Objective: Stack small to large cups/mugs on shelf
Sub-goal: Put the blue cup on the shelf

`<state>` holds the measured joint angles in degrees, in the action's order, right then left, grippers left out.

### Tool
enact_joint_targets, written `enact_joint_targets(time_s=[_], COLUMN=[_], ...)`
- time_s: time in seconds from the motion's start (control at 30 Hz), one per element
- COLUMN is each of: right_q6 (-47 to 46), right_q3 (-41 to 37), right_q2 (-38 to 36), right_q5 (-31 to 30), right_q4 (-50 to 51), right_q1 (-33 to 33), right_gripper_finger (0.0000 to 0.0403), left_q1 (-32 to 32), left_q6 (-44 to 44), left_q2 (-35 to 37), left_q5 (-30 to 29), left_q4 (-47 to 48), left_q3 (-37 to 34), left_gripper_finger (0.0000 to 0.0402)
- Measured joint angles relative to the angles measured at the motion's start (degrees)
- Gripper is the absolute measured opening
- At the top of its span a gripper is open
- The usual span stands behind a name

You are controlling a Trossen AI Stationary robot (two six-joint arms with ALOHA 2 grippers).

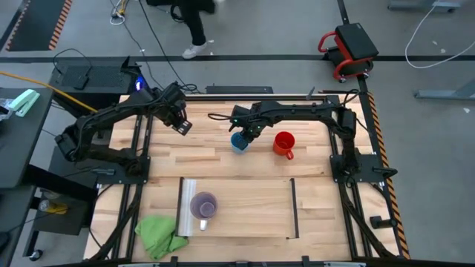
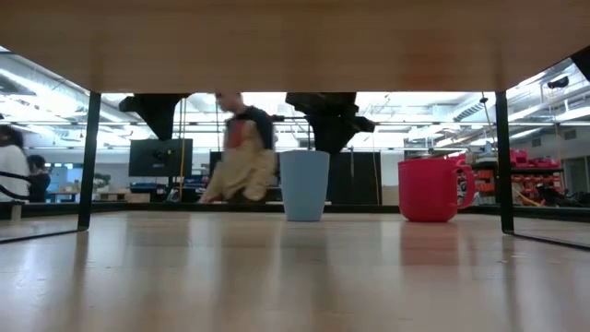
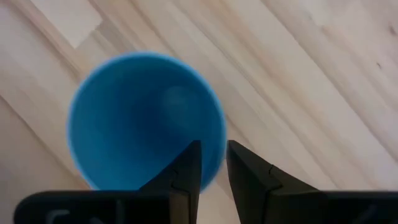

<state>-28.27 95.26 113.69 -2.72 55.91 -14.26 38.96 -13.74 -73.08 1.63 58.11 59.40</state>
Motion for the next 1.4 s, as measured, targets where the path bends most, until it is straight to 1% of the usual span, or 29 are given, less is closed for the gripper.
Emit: enact_joint_targets(time_s=[0.07,0.3,0.43,0.63,0.83,0.93,1.03,1.13,1.4], right_q6=[0.0,0.0,0.0,1.6,3.0,2.8,3.2,4.3,5.8], right_q3=[0.0,0.0,0.0,0.0,0.0,0.2,2.9,7.7,27.2], right_q2=[0.0,-0.1,-0.2,-0.2,-0.2,-0.2,-0.2,-0.2,-0.2], right_q5=[0.0,0.0,0.0,0.1,0.2,1.5,2.1,2.2,-0.1], right_q4=[-1.3,-1.0,-1.0,-1.7,-3.4,-2.9,0.5,5.4,22.5], right_q1=[0.0,0.0,-0.2,-0.7,-0.7,-0.6,0.0,0.6,1.4], right_gripper_finger=[0.0083,0.0076,0.0055,0.0011,0.0006,0.0005,0.0003,0.0002,0.0001], left_q1=[0.0,0.0,0.0,0.0,0.0,0.0,0.0,0.0,0.0], left_q6=[0.0,0.0,0.0,0.0,0.0,0.0,0.0,0.0,0.0], left_q2=[0.0,0.0,0.0,0.0,0.0,0.0,0.0,0.0,0.0], left_q5=[0.0,0.0,0.0,0.0,0.0,0.0,0.0,0.0,0.0], left_q4=[0.0,-0.1,-0.1,-0.1,-0.1,-0.1,-0.1,-0.1,0.0], left_q3=[0.0,0.0,0.0,0.0,0.0,0.0,0.0,0.0,0.0], left_gripper_finger=[0.0083,0.0091,0.0090,0.0083,0.0090,0.0093,0.0093,0.0094,0.0091])
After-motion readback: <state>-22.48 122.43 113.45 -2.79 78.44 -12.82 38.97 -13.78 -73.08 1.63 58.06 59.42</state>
